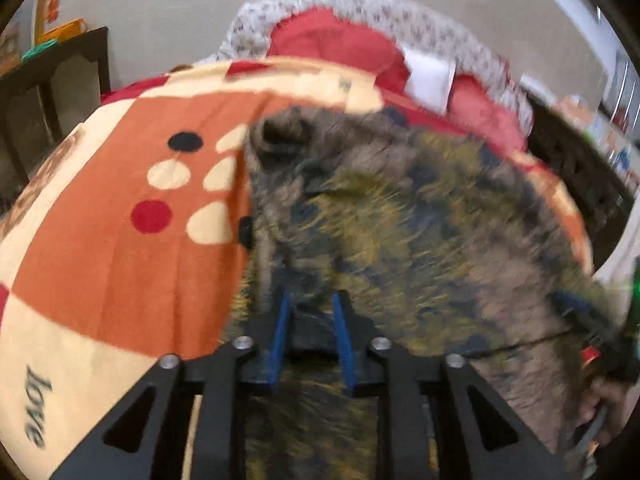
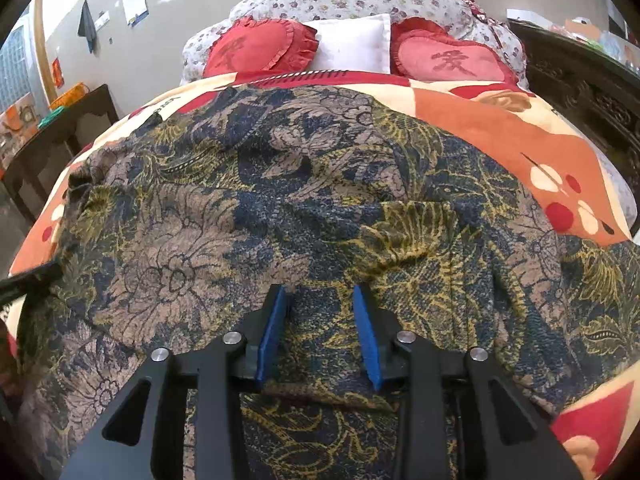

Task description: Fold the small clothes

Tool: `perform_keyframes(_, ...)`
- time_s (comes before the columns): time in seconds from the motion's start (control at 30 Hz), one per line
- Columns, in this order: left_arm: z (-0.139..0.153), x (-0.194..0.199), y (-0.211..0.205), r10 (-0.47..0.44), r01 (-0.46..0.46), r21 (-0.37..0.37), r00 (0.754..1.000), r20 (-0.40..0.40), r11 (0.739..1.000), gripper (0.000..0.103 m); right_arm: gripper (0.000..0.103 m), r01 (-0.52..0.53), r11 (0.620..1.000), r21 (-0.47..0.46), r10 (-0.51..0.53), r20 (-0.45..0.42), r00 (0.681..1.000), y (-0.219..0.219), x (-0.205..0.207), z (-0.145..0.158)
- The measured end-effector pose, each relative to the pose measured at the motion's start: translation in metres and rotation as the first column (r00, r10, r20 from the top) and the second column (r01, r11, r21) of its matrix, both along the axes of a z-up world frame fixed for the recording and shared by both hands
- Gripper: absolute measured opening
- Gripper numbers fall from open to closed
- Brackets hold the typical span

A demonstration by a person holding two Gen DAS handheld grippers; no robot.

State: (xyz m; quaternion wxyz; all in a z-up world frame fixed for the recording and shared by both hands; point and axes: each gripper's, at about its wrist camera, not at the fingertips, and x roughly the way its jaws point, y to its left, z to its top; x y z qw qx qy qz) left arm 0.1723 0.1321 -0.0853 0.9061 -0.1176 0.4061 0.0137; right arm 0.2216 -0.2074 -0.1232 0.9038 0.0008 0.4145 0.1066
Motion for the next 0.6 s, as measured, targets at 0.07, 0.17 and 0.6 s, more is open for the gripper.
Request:
perform_keyframes(0.07, 0.003, -0.012, -0.017, -0.044, 0.045, -0.016, 0.998, 0.035, 0.999, 0.045, 0.047, -0.013, 0.999, -0.049, 0.012, -0.023, 1.0, 0.006, 0.001, 0.008)
perform_keyframes(0.17, -0.005, -0.028, -0.042, -0.11, 0.107, 0.048, 0.993, 0.052, 0.993, 0.061, 0.047, 0.056, 0.998, 0.007, -0.056, 0.009, 0.998, -0.015, -0.011, 0.036)
perform_keyframes(0.6, -0.033, -0.021, -0.048, -0.093, 0.094, 0.066, 0.995, -0.023, 0.993, 0.089, 0.047, 0.687, 0.647, 0.331, -0.688, -0.134, 0.713, -0.357, -0.076, 0.041)
